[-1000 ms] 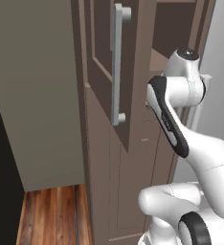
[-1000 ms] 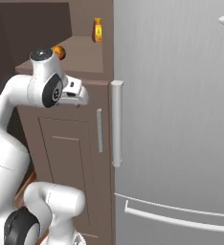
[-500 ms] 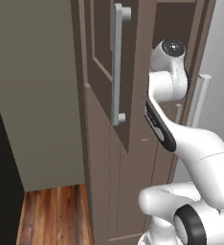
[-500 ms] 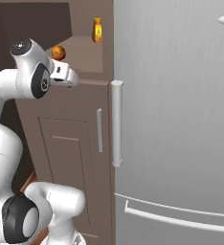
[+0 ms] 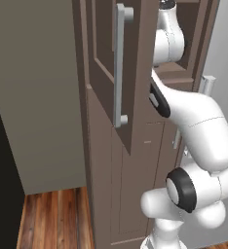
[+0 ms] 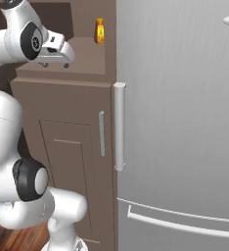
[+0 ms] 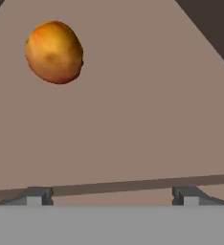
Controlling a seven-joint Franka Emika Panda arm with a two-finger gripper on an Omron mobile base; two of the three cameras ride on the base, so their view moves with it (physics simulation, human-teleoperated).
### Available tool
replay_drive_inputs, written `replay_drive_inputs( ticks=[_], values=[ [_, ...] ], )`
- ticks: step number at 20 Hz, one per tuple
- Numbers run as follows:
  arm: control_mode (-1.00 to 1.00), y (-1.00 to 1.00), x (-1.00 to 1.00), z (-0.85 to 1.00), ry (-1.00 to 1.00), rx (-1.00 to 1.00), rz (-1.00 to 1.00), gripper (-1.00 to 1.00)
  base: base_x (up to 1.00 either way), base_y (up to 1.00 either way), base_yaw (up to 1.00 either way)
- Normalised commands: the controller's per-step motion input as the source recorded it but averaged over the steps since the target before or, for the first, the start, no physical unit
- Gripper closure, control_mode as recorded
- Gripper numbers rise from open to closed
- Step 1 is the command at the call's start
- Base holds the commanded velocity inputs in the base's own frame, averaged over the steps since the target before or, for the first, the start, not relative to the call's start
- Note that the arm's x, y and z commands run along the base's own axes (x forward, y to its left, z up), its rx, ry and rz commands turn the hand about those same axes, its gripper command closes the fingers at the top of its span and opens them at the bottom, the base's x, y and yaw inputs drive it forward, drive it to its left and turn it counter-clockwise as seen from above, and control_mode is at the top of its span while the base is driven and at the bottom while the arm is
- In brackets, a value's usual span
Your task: Pick the peach from the cabinet and place it in the bowl. Then pick the bowl and place it in the sink. Then turn on the sink facuet.
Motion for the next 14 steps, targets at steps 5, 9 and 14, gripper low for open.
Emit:
replay_drive_inputs(
  ticks=[5,9,14],
  values=[
    [-1.00,0.05,0.36,0.22,0.00,0.00,-0.03,-1.00,0.00,0.00,0.00],
    [-1.00,0.06,0.52,-0.12,-0.01,0.00,-0.01,-1.00,0.00,0.00,0.00],
    [-1.00,0.11,0.22,-0.28,-0.05,0.00,0.00,-1.00,0.00,0.00,0.00]
  ],
)
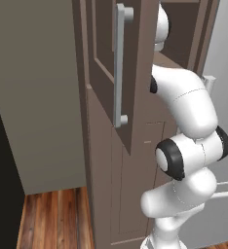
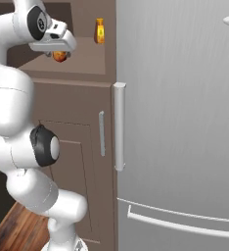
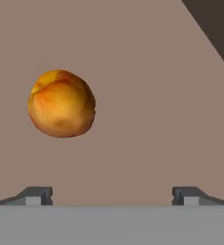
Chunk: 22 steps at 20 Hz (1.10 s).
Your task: Pick the peach from the cabinet and place it in the bowl. Then pick the bowl and place it in the sink. Then turn on the sink facuet.
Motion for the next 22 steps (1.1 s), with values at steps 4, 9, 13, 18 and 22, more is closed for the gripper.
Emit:
replay_drive_inputs(
  ticks=[4,9,13,18,22],
  values=[
    [-1.00,0.14,0.10,-0.27,-0.08,0.00,0.00,-1.00,0.00,0.00,0.00],
    [-1.00,0.01,0.26,-0.16,-0.08,0.00,0.00,-1.00,0.00,0.00,0.00],
    [-1.00,0.00,0.43,-0.11,-0.04,0.00,0.00,-1.00,0.00,0.00,0.00],
    [-1.00,0.00,0.48,-0.03,-0.01,0.01,0.00,-1.00,0.00,0.00,0.00],
    [-1.00,0.00,0.41,0.00,0.00,0.00,0.00,-1.00,0.00,0.00,0.00]
  ],
)
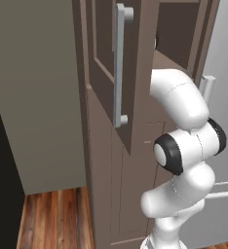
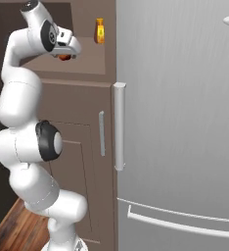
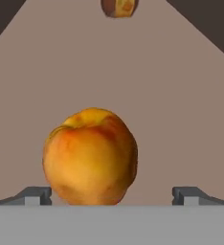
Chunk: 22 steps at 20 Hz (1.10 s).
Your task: Pick the peach from the cabinet and place it in the bowl. Then pick the bowl and place it in the sink. Then turn on the sink facuet.
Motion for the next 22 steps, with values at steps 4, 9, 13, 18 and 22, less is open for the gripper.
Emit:
replay_drive_inputs(
  ticks=[4,9,13,18,22],
  values=[
    [-1.00,0.04,0.27,0.00,0.00,0.00,0.00,-1.00,0.00,0.00,0.00],
    [-1.00,0.08,0.10,-0.02,0.00,0.00,0.00,-1.00,0.00,0.00,0.00],
    [-1.00,0.02,0.01,-0.07,0.00,0.00,0.00,1.00,0.00,0.00,0.00],
    [-1.00,0.00,0.00,0.00,0.00,0.00,0.00,1.00,0.00,0.00,0.00],
    [-1.00,0.00,-0.11,-0.01,0.00,0.00,0.00,1.00,0.00,0.00,0.00]
  ],
)
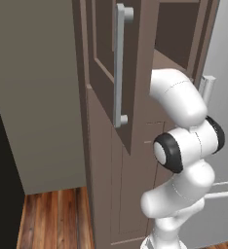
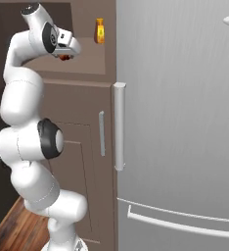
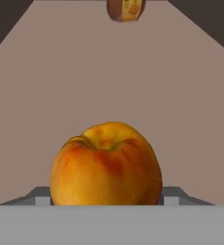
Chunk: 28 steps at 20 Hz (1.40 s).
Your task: Pick the peach from the cabinet and place it in the bowl. Then pick the bowl and place it in the sink. Then turn on the sink facuet.
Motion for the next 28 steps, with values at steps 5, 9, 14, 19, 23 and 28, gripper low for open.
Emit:
replay_drive_inputs(
  ticks=[5,9,14,19,23,28],
  values=[
    [-1.00,-0.05,-0.88,-0.01,-0.12,0.00,0.02,1.00,0.00,0.00,0.00],
    [-1.00,-0.13,-1.00,-0.15,-0.18,0.00,0.03,1.00,0.00,0.00,0.00],
    [-1.00,-0.32,-1.00,-0.06,-0.17,0.03,0.04,1.00,0.00,0.00,0.00],
    [-1.00,-0.26,-1.00,0.00,-0.04,0.06,0.02,1.00,0.00,0.00,0.00],
    [-1.00,-0.10,-1.00,0.00,0.01,0.04,0.00,1.00,0.00,0.00,0.00],
    [-1.00,0.00,-1.00,-0.08,0.06,0.01,0.00,1.00,0.00,0.00,0.00]
  ],
)
